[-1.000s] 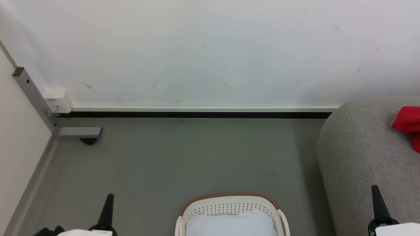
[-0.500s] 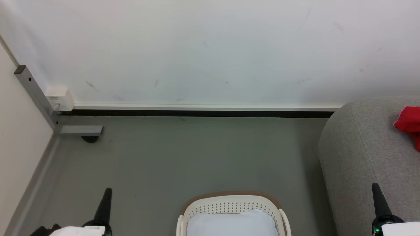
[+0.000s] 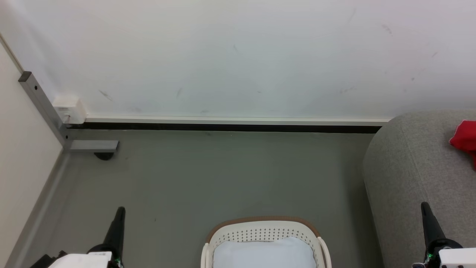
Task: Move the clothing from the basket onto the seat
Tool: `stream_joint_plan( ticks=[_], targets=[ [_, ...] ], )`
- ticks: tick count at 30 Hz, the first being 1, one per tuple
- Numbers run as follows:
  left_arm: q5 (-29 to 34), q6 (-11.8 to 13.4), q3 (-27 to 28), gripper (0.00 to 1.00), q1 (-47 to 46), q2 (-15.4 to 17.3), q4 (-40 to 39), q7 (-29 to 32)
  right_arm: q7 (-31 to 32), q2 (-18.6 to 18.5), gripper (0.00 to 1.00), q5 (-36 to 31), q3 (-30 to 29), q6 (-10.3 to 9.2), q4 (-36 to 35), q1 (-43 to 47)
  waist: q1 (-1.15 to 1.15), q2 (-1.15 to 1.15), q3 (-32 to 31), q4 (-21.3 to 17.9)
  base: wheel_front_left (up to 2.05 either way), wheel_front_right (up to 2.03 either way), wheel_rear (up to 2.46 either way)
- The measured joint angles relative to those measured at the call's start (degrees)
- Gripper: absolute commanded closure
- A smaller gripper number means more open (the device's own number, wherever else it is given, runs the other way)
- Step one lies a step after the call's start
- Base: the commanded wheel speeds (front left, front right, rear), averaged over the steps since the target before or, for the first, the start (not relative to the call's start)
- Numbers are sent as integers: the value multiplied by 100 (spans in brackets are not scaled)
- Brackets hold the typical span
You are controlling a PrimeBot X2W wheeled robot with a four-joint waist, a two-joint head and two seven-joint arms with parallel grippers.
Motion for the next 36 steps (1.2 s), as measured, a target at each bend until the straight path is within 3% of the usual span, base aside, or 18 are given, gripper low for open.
stream_joint_plan(
  ticks=[22,36],
  targets=[
    [-820,-122,119,100,-124,5,-27,222,232,-18,100,916,-24,0,-85,-42,0,0,43,62,0,0,0],
    [-820,-123,121,100,-126,7,-29,222,232,-20,100,931,-25,0,-88,-43,0,0,43,62,0,0,0]
  ],
)
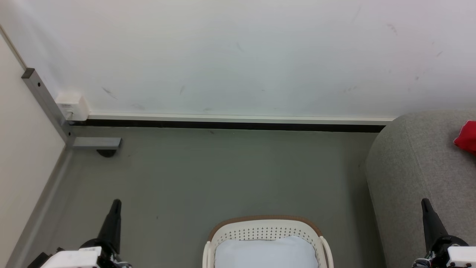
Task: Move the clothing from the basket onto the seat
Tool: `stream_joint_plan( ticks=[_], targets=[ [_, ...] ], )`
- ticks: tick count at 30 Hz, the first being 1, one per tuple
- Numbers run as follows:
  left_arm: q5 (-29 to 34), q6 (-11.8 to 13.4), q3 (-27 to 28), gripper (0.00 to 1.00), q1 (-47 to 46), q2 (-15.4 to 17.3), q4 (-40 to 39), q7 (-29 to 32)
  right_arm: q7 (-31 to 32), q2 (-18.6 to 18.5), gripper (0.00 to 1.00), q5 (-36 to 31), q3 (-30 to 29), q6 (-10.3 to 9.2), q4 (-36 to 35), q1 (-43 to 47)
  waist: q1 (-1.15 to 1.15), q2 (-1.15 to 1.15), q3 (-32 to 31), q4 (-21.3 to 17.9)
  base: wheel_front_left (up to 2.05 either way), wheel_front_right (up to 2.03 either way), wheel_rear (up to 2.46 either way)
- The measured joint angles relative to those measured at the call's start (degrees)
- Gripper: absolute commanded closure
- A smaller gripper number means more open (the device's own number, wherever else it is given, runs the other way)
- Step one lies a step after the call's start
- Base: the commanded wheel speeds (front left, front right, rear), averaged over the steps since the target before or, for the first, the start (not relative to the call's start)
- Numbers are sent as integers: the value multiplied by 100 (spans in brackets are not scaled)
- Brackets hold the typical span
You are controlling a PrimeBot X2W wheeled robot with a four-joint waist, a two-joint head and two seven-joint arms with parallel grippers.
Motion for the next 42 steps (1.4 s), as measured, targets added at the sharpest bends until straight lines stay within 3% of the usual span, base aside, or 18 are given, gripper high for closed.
stream_joint_plan(
  ticks=[42],
  targets=[
    [0,0,0,100,-1,0,0,0,0,0,100,0,1,0,-1,-1,0,0,0,0,0,0,0]
  ],
)
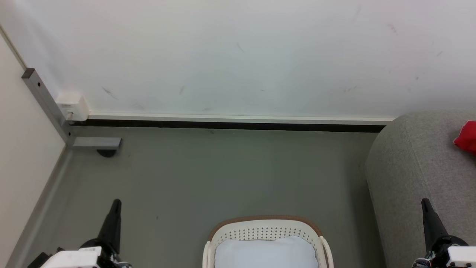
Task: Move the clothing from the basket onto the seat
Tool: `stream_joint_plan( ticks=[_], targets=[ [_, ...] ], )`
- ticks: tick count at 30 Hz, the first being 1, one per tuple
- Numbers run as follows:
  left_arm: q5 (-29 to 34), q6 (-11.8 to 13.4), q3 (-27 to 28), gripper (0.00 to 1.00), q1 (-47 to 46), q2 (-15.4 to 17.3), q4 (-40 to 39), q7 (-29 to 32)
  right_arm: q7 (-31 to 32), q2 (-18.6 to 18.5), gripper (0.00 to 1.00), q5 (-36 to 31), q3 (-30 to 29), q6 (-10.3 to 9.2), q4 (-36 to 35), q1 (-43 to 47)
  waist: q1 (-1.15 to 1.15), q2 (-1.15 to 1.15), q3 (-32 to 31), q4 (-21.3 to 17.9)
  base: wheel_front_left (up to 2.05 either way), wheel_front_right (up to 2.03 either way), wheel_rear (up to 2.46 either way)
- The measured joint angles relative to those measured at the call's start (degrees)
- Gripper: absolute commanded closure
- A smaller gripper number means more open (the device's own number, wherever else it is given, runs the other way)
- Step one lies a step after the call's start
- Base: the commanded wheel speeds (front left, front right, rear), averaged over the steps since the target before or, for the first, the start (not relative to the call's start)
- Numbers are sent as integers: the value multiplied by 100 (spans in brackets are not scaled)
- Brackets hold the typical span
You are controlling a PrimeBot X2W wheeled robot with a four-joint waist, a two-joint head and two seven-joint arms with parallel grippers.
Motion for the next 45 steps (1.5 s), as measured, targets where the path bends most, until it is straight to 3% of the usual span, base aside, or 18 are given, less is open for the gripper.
stream_joint_plan(
  ticks=[45],
  targets=[
    [0,0,0,100,-1,0,-1,0,0,0,100,0,0,0,-1,-1,0,0,0,0,0,0,0]
  ],
)
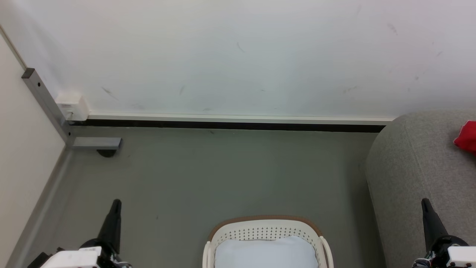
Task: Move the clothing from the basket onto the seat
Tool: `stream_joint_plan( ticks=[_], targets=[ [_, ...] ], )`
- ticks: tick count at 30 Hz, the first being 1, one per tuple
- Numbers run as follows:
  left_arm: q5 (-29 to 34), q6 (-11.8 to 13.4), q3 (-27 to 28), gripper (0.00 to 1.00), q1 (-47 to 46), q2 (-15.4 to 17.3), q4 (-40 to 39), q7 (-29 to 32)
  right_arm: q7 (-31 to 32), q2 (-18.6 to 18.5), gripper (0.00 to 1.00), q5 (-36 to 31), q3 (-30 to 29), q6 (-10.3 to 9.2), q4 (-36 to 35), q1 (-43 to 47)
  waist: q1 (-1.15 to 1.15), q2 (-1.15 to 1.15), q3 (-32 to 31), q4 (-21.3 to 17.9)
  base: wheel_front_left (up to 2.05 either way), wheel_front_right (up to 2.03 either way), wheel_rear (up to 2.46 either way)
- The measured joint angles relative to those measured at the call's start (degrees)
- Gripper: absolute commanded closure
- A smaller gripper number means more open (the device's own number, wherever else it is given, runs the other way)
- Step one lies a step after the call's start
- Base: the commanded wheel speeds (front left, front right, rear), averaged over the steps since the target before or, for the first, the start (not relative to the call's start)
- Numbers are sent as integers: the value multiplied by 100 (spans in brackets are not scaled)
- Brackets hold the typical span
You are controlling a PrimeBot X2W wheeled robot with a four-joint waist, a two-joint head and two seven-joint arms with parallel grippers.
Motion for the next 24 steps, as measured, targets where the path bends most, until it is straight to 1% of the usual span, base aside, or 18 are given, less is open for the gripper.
stream_joint_plan(
  ticks=[24],
  targets=[
    [0,0,0,100,0,0,0,0,0,-1,100,0,0,0,0,0,0,0,0,0,0,0,0]
  ],
)
